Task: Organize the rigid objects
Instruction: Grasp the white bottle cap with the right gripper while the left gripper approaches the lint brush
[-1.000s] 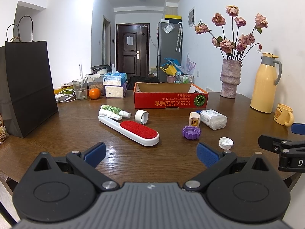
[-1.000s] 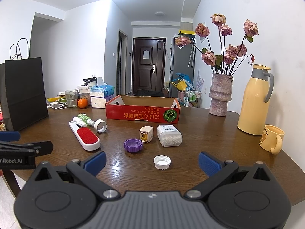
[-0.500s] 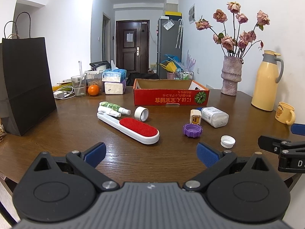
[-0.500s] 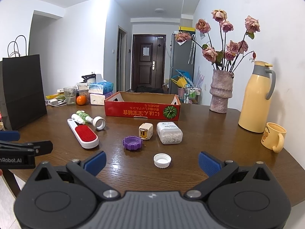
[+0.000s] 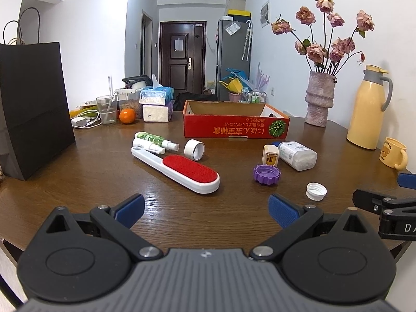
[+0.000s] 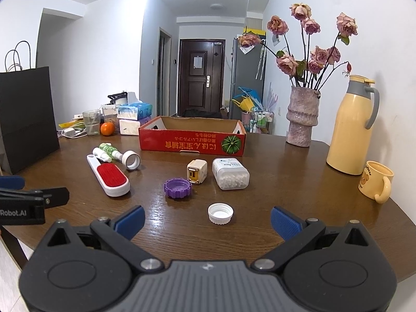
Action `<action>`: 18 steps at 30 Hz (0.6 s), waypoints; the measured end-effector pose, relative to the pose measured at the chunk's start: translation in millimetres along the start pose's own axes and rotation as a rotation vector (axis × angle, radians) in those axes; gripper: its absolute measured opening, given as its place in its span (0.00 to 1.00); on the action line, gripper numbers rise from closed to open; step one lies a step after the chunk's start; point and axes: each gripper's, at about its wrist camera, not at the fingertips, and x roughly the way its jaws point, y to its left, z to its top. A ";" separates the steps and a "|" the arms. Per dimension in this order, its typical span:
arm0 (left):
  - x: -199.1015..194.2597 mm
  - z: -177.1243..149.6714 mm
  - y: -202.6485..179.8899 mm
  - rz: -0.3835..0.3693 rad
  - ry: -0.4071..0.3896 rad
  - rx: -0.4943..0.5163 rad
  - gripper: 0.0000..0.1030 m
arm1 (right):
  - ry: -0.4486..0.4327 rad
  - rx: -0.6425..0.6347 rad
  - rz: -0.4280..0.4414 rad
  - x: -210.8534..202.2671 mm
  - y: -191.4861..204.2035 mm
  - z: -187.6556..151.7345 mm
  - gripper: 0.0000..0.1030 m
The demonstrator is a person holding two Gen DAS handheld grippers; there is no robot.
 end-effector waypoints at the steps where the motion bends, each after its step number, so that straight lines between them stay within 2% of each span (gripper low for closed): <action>1: 1.7 -0.2 0.3 0.001 0.003 -0.001 1.00 | 0.004 -0.001 0.000 2.3 0.0 0.1 1.00; 18: 41.3 4.1 6.7 0.021 0.067 -0.020 1.00 | 0.066 0.016 -0.006 39.9 -5.3 2.2 1.00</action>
